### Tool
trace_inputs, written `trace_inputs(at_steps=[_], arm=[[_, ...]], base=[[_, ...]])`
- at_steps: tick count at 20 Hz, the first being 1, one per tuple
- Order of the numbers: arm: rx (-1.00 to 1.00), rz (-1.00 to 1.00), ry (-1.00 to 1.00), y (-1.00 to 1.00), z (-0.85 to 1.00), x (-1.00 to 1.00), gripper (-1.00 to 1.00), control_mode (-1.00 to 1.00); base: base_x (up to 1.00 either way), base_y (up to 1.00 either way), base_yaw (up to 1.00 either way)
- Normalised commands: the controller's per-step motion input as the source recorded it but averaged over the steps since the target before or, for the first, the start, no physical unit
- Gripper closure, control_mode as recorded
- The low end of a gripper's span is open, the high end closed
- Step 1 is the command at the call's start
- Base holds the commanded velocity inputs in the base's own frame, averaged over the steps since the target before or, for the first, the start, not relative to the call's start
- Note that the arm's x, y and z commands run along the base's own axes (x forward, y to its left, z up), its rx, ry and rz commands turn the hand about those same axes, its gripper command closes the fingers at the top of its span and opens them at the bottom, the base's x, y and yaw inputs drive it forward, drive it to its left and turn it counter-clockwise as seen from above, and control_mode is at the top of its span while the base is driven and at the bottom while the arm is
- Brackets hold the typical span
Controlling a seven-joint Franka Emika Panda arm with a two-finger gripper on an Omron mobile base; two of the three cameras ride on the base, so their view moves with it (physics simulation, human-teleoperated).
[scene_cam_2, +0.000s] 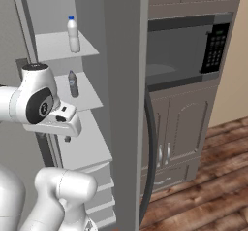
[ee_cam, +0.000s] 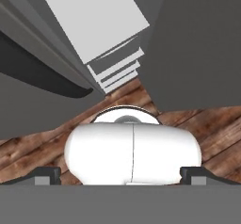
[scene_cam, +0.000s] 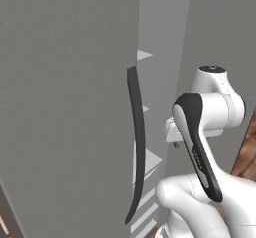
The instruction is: Take the bottled waters from the counter and place them in the freezer to freeze. Close the freezer door after placing the bottles.
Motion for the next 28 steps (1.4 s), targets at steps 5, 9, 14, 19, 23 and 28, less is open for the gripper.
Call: trace_inputs(at_steps=[5, 9, 14, 19, 23, 28], arm=[[0.0, 0.0, 0.0, 0.0, 0.0, -0.04, -1.0, 1.0], [0.0, 0.0, 0.0, 0.0, 0.0, 0.0, -1.0, 1.0], [0.0, 0.0, 0.0, 0.0, 0.0, 0.0, -1.0, 1.0], [0.0, 0.0, 0.0, 0.0, 0.0, 0.0, -1.0, 1.0], [0.0, 0.0, 0.0, 0.0, 0.0, 0.0, -1.0, 1.0], [0.0, 0.0, 0.0, 0.0, 0.0, 0.0, -1.0, 1.0]], base=[[-0.1, -0.02, 0.01], [-0.55, -0.09, 0.05], [-0.5, -0.07, 0.06], [-0.33, -0.08, 0.07], [-0.31, -0.24, 0.11], [-0.28, -0.41, 0.21]])
